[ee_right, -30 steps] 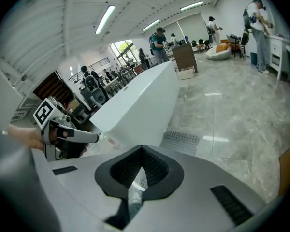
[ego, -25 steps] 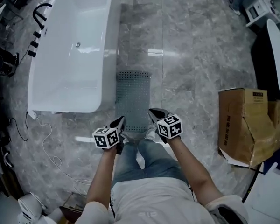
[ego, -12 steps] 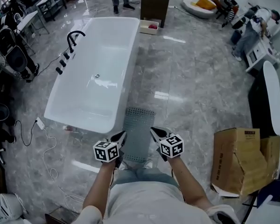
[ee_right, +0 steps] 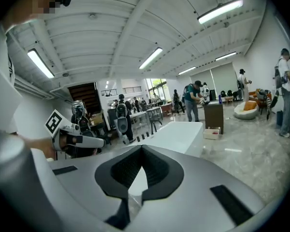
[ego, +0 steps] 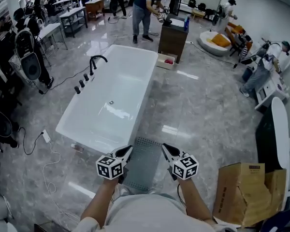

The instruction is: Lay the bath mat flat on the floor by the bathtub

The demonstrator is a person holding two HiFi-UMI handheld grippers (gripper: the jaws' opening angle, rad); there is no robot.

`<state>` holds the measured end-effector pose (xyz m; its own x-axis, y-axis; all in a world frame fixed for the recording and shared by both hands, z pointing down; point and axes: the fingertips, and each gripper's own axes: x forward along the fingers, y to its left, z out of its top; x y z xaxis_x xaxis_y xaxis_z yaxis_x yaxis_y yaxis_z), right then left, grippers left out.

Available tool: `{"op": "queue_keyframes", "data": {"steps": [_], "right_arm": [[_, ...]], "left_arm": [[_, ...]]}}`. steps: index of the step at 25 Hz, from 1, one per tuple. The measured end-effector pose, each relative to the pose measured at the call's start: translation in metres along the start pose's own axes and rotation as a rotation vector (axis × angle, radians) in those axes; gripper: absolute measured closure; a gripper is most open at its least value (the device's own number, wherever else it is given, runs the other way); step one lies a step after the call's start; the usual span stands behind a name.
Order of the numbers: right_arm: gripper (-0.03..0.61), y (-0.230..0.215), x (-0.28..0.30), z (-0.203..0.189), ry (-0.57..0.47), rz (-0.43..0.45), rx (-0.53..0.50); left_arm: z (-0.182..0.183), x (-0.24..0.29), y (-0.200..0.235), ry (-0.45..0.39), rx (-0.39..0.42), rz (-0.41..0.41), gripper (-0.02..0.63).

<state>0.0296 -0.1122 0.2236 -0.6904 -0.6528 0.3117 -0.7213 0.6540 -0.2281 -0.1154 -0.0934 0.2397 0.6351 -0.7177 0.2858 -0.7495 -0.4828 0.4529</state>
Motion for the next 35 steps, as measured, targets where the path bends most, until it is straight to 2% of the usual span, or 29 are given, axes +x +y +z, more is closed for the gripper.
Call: {"op": "queue_keyframes", "data": {"steps": [6,9,15,17,25,35], "right_arm": [[0.552,0.032,-0.006,0.053,-0.107,0.01,-0.044],[0.552,0.044,-0.011,0.072,-0.144,0.021,-0.074],[0.552,0.062,-0.012,0.101,-0.219,0.035,-0.137],[0.552,0.065,-0.011,0.106,-0.237,0.038,-0.15],[0.552,0.07,-0.011,0.099,-0.252,0.013,-0.184],[0.552,0.078,-0.013,0.086,-0.234,0.007,-0.164]], "left_arm": [[0.062,-0.035,-0.01,-0.132,0.106,-0.006,0.598],[0.088,-0.051,-0.019,-0.205,0.189,0.006,0.598],[0.114,-0.07,-0.026,-0.286,0.277,0.005,0.598],[0.117,-0.074,-0.025,-0.313,0.283,0.012,0.598],[0.112,-0.081,-0.031,-0.305,0.341,0.003,0.598],[0.107,-0.095,-0.025,-0.294,0.325,0.025,0.598]]}}
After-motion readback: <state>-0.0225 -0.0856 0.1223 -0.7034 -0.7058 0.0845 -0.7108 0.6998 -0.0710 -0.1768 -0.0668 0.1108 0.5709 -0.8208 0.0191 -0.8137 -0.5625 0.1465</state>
